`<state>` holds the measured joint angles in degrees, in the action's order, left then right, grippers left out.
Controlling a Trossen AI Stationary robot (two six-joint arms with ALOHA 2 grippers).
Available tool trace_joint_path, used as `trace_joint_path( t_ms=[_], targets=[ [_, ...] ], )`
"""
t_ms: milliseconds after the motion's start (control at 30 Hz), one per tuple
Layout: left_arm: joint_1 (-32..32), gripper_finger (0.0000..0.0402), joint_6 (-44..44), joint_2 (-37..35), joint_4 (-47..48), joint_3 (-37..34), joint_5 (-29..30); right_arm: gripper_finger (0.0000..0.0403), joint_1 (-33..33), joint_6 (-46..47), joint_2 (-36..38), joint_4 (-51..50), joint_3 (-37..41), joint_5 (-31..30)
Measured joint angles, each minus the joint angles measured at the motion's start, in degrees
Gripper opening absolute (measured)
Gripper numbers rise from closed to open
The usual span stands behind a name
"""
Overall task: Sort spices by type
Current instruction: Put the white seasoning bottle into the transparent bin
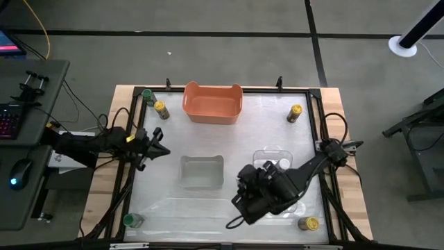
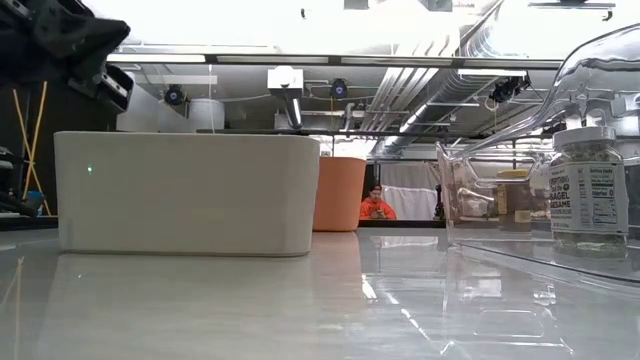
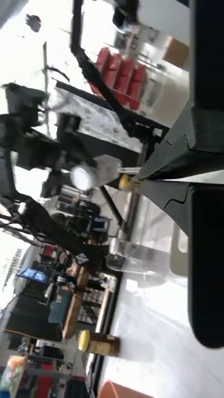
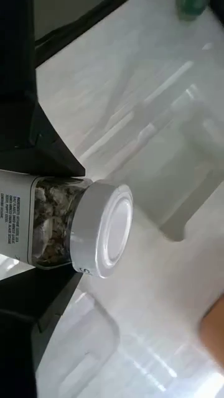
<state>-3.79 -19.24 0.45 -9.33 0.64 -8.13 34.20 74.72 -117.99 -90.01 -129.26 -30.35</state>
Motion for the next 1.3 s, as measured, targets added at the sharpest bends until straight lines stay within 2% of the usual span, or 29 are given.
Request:
trace_joint_path(
  t_ms=[167, 300, 400, 533, 600, 700, 800, 1000, 1133, 1300],
  targets=[
    [0.0, 0.0003, -5.38, 0.11, -5.61, 0.0, 0.04, 0.0199, 3.62, 11.07, 4.6, 0.4, 11.75, 0.57],
    [-0.02, 0.0003, -10.57, 0.17, -11.54, 0.0, 1.19, 0.0199, 6.43, 19.68, 10.96, 4.94, 23.51, -0.06],
    [-0.01, 0.0003, -17.04, 0.15, -14.59, 0.0, 8.02, 0.0199, 7.48, 24.3, 17.19, 9.69, 33.41, -2.49],
    [0.04, 0.0003, -22.55, 1.13, -15.32, 0.0, 23.21, 0.0199, 7.53, 25.98, 26.79, 17.56, 46.45, -8.57],
    [0.03, 0.0003, -24.4, 3.04, -15.85, 0.0, 24.35, 0.0199, 6.98, 24.9, 31.41, 22.5, 53.01, -11.89],
    [-0.23, 0.0003, -27.89, 8.58, -17.61, 0.56, 23.9, 0.0199, 5.3, 20.71, 37.96, 32.46, 62.66, -14.87],
    [-0.55, 0.0003, -28.8, 16.69, -18.83, 3.8, 23.95, 0.0199, 3.13, 12.23, 42.86, 45.03, 71.86, -14.82],
    [-0.52, 0.0003, -20.23, 39.42, -22.4, 17.36, 23.43, 0.0199, -2.29, -6.88, 48.0, 65.28, 84.68, -10.25],
    [-0.44, 0.0003, -11.81, 51.59, -21.56, 27.77, 18.99, 0.0199, -4.52, -19.72, 48.47, 69.77, 87.7, -7.11],
    [-0.25, 0.0003, -4.76, 59.92, -21.38, 36.24, 17.27, 0.0199, -6.14, -29.92, 48.36, 69.79, 89.08, -6.47]
  ],
)
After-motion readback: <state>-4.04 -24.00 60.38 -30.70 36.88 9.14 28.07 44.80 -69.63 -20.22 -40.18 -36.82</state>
